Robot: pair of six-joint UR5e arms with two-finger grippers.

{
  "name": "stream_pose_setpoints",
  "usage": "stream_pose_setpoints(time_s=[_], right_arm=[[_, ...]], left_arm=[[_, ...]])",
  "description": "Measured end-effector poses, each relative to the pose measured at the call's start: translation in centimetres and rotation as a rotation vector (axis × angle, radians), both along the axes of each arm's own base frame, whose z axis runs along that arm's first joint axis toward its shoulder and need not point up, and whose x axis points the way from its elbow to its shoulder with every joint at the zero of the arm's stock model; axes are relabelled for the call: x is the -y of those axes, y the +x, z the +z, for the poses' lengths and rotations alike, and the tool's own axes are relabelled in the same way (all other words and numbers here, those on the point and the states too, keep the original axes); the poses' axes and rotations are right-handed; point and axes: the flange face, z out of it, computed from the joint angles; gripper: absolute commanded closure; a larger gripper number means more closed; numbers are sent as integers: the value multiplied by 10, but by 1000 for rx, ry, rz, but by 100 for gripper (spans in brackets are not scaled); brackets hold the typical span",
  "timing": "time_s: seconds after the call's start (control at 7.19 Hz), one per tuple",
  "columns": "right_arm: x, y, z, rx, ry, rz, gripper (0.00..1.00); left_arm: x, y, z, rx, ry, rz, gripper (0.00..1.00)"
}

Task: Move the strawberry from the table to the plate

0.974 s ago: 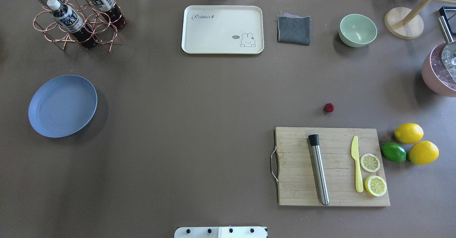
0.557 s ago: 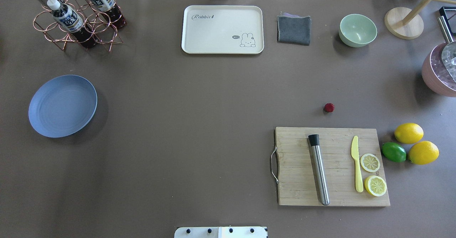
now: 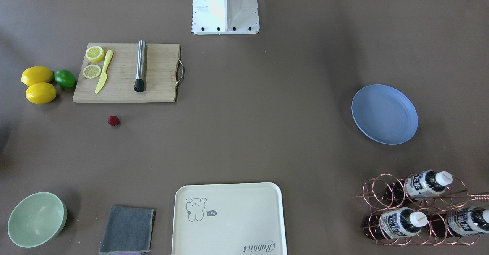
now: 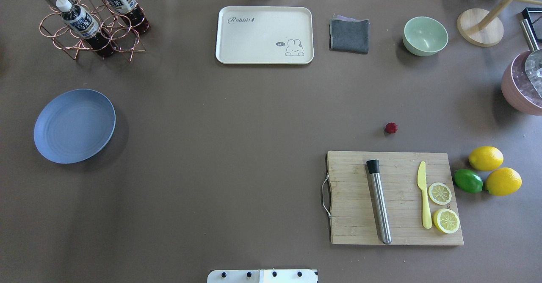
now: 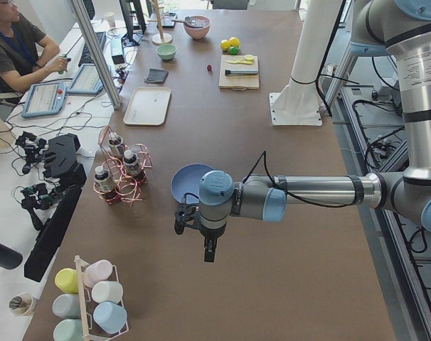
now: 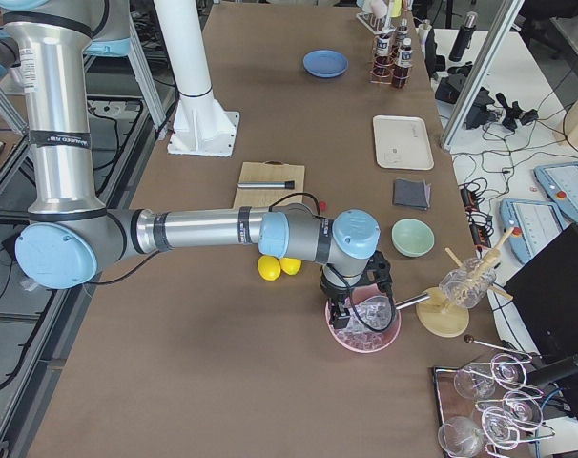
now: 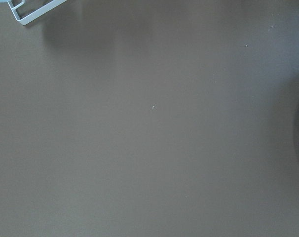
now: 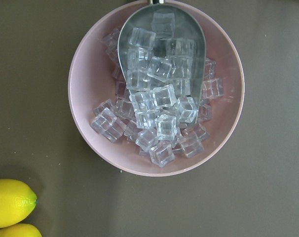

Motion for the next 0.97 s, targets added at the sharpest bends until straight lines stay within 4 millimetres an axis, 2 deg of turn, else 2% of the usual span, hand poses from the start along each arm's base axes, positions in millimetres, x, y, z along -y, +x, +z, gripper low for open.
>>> stream_pose_setpoints(time_s=[0.28, 0.56, 0.7, 0.97], right_arm=[[2, 0, -5, 3, -1, 12, 0], [3, -11, -33, 22, -23, 69, 0], [4, -31, -56, 54, -61, 110, 0], [1, -95, -110, 116, -126, 139, 0]], left_arm=[[0, 0, 0, -1, -3, -1, 2], [0, 0, -1, -2, -2, -1, 2], [0, 0, -1, -6, -1, -1, 2], [0, 2, -3, -34, -2, 2, 2]])
